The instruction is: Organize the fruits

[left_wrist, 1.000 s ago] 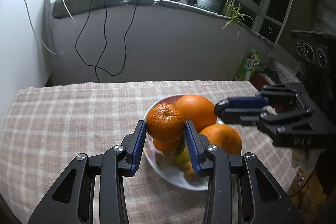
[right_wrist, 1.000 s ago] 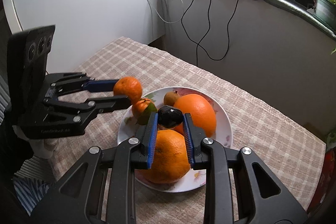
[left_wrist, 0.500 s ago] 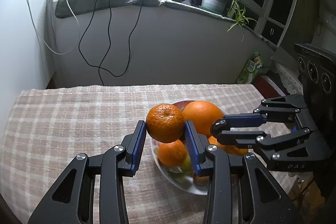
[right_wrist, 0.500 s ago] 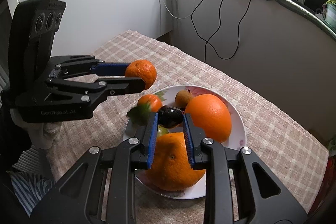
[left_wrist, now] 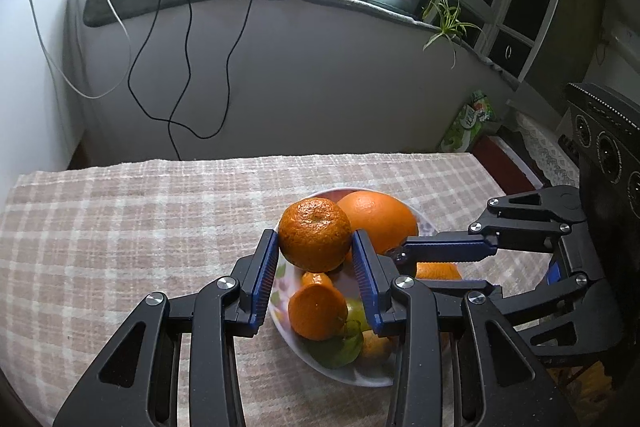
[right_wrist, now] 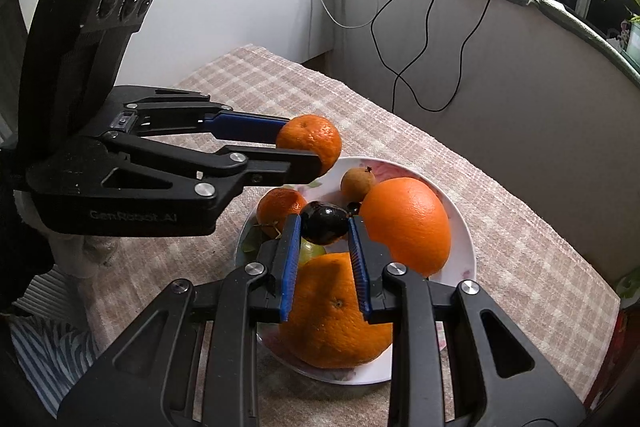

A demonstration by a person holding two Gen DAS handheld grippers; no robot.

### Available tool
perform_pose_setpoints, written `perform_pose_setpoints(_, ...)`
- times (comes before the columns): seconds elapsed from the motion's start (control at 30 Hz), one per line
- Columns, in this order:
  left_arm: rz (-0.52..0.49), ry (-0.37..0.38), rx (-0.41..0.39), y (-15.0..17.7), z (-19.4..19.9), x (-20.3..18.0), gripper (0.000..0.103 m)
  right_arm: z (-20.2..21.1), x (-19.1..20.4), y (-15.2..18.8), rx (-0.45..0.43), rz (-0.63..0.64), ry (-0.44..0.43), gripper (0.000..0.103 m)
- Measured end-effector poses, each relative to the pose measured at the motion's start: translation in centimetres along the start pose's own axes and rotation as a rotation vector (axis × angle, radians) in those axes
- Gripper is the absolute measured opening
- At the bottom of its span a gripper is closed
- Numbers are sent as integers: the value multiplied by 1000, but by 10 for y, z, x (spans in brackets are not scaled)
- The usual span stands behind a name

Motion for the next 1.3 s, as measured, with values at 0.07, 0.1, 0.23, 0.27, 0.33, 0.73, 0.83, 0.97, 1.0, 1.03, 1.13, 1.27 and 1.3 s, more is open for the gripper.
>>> perform_pose_setpoints(0.07,3,-2,1,0,-1,1,36,0,0,0,0,1,-1,25)
perform_pose_setpoints(0.1,5,-2,3,0,-2,2,37,0,0,0,1,2,1,25)
perform_pose_setpoints(0.23,4,1,9,0,-4,2,37,0,1,1,-1,8,7,26)
perform_pose_setpoints(0.27,6,-1,9,0,-5,2,37,0,1,1,-2,9,8,26)
perform_pose_setpoints(0.33,13,2,9,0,-6,2,37,1,1,1,-2,8,10,26)
perform_pose_setpoints(0.73,18,1,-3,0,0,2,39,7,6,0,-15,26,20,48)
perform_pose_setpoints(0.83,24,-1,-7,2,5,3,39,10,6,1,-21,22,21,48)
perform_pose_setpoints(0.97,25,-4,-12,3,11,3,39,18,5,5,-31,11,22,48)
perform_pose_setpoints(1.0,29,-1,-6,4,13,2,39,20,5,6,-34,8,24,49)
perform_pose_setpoints(1.03,30,-2,-9,5,16,2,39,22,5,6,-38,3,25,51)
perform_pose_setpoints(1.13,29,-3,-19,5,22,0,39,31,4,8,-55,-11,28,55)
perform_pose_setpoints(1.27,26,-5,-30,7,32,-4,39,44,3,10,-81,-30,23,60)
perform_pose_setpoints(1.3,24,-4,-32,8,34,-5,39,48,4,11,-91,-38,24,62)
Point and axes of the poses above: each gripper's, at about its wrist camera, not at the fingertips, and z roughly against the way its jaws point, x to its left, y to its underside, the point moved 4 cm from there along -z, roughly the way its jaws point, and after that the axes turned 5 degrees about -z, right-handed, at the moved point
